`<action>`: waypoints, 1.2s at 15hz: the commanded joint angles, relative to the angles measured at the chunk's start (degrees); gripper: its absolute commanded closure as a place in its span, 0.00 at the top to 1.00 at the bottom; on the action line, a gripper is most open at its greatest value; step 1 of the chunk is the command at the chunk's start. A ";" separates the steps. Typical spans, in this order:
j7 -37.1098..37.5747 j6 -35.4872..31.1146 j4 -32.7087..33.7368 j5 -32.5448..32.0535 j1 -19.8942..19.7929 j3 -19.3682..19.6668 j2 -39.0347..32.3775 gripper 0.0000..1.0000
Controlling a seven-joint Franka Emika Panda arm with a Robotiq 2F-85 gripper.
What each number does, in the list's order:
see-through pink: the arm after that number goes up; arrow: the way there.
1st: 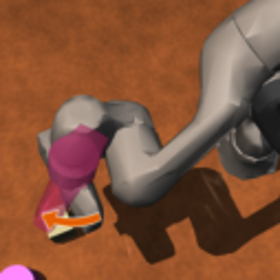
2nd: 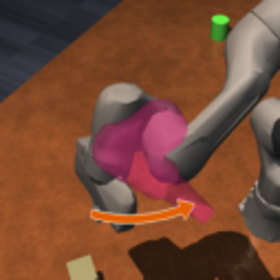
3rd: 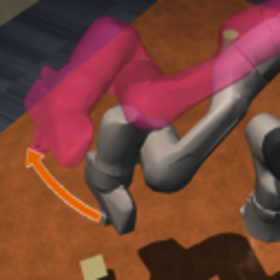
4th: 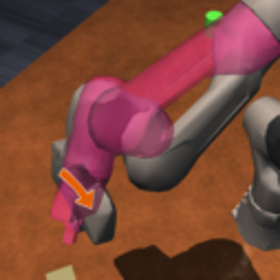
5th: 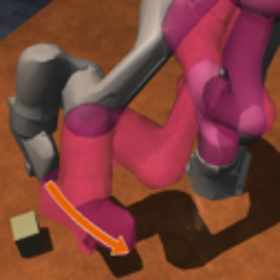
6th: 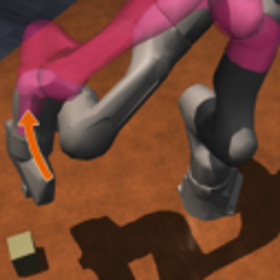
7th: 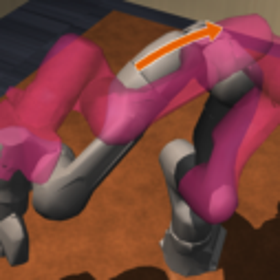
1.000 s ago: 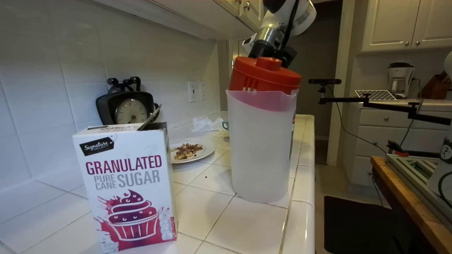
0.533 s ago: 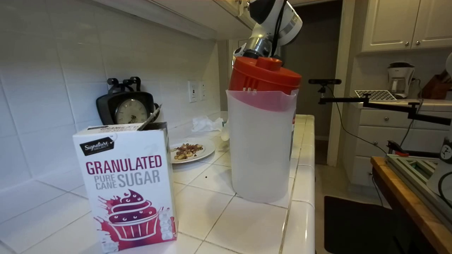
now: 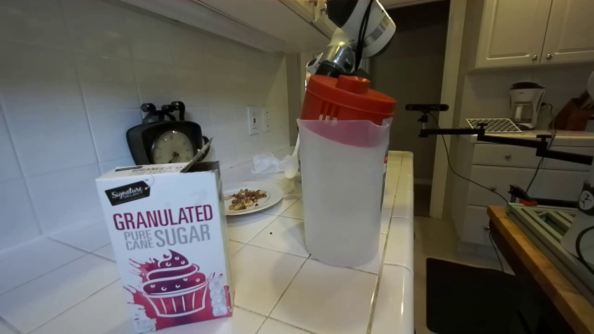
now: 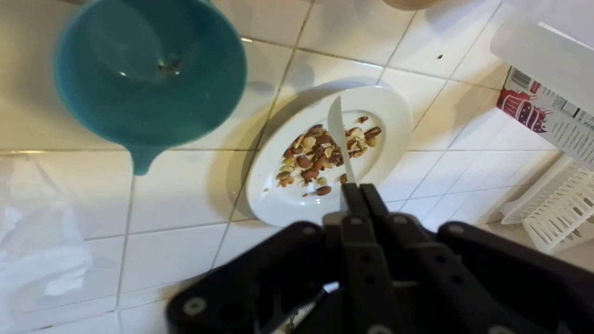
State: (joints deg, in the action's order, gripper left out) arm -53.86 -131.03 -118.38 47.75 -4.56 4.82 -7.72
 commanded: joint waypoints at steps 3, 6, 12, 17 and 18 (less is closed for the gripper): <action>-1.77 -2.35 -0.17 4.09 -1.20 -1.04 -0.21 0.01; -3.39 -4.30 0.28 9.66 -1.97 -0.93 -1.08 0.01; -9.10 1.22 5.73 21.14 -4.60 -0.57 -6.84 0.01; -9.44 8.71 11.79 21.08 -5.09 -0.82 -13.52 0.01; -9.33 9.54 12.87 20.42 -5.02 -0.84 -14.61 0.01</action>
State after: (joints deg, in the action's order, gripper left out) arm -61.13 -125.12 -109.87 67.66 -8.45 4.70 -18.67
